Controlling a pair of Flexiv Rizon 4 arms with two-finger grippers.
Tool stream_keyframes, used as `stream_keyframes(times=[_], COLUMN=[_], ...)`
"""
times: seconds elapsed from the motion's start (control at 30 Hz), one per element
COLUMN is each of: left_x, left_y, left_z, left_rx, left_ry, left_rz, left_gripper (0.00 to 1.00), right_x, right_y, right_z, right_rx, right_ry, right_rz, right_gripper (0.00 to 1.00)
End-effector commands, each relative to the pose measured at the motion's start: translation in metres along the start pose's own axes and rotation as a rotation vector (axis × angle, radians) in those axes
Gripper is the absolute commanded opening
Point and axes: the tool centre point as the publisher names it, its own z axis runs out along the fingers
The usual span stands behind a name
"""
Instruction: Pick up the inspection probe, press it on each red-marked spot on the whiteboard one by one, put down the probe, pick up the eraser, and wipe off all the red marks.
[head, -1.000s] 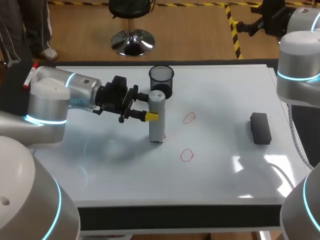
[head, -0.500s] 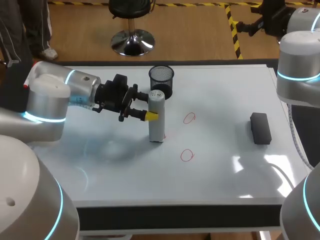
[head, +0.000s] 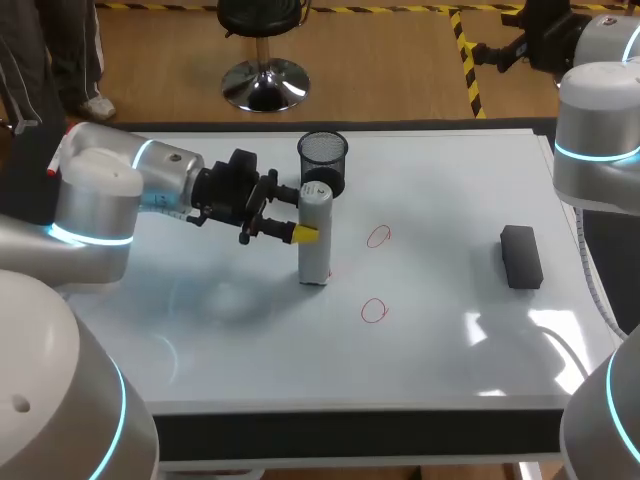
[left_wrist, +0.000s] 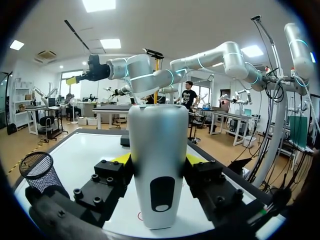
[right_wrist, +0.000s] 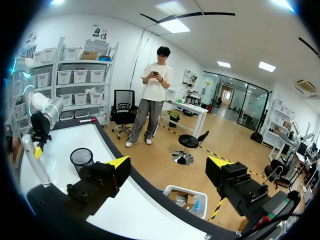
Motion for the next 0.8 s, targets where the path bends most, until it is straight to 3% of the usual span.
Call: stream_keyframes(times=[0.03, 0.7, 0.8], left_x=[-0.002, -0.002, -0.002], left_y=[0.010, 0.010, 0.010], left_z=[0.001, 0.001, 0.001], left_rx=[-0.003, -0.003, -0.003], left_ry=[0.010, 0.010, 0.010], left_rz=[-0.003, -0.003, -0.003], left_gripper=[0.00, 0.00, 0.00], right_x=[0.000, 0.000, 0.006], right_y=[0.000, 0.000, 0.012], right_z=[0.000, 0.000, -0.004], right_rx=[0.000, 0.000, 0.031], right_ry=[0.000, 0.000, 0.040], right_rz=[0.000, 0.000, -0.046], right_gripper=[1.00, 1.00, 1.00])
